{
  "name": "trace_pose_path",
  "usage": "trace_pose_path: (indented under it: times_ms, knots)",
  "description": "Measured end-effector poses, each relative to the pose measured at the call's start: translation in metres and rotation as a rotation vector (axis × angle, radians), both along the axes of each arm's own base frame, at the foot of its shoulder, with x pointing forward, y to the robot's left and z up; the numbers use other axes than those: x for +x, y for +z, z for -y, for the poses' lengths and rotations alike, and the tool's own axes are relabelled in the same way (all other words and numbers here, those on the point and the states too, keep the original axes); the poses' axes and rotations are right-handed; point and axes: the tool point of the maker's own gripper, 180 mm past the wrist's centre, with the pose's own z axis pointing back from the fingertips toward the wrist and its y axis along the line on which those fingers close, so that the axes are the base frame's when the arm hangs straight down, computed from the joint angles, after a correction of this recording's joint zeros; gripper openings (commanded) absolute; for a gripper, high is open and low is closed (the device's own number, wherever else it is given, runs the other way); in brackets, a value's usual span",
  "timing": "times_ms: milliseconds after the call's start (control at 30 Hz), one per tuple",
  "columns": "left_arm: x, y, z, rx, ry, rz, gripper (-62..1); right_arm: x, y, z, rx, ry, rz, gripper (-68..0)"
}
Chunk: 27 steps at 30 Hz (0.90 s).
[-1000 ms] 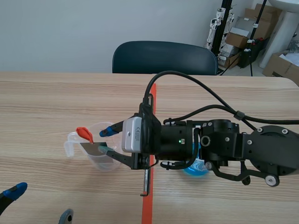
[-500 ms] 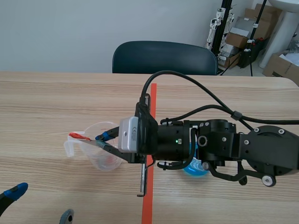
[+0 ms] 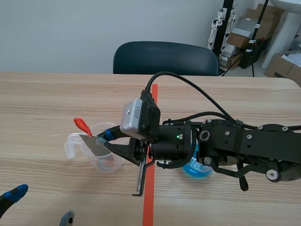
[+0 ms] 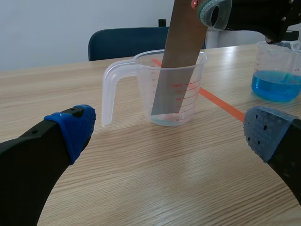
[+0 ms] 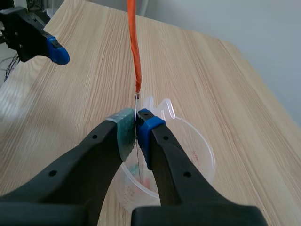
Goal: Do the redox reaction experiment. lift the metal plate out of the left beaker
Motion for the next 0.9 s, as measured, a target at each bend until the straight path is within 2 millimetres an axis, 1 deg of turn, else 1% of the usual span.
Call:
trace_pose_path:
  times_ms: [233, 400, 467, 667, 800, 900]
  knots:
    - [0.000, 0.000, 0.000, 0.000, 0.000, 0.000, 1.4, 0.012, 0.000, 0.001, -0.005, -0.044, -0.095, -67.1]
    - [0.000, 0.000, 0.000, 0.000, 0.000, 0.000, 1.4, 0.024, 0.006, 0.001, -0.012, -0.067, -0.126, -67.1]
    - [0.000, 0.000, 0.000, 0.000, 0.000, 0.000, 1.4, 0.025, 0.009, 0.000, -0.020, -0.059, -0.143, -67.1]
    - [0.000, 0.000, 0.000, 0.000, 0.000, 0.000, 1.4, 0.032, 0.023, -0.010, -0.040, -0.066, -0.180, -67.1]
    - [0.000, 0.000, 0.000, 0.000, 0.000, 0.000, 1.4, 0.034, 0.033, -0.015, -0.053, -0.056, -0.235, -67.1]
    - [0.000, 0.000, 0.000, 0.000, 0.000, 0.000, 1.4, 0.038, 0.045, -0.016, -0.051, -0.067, -0.260, -67.0]
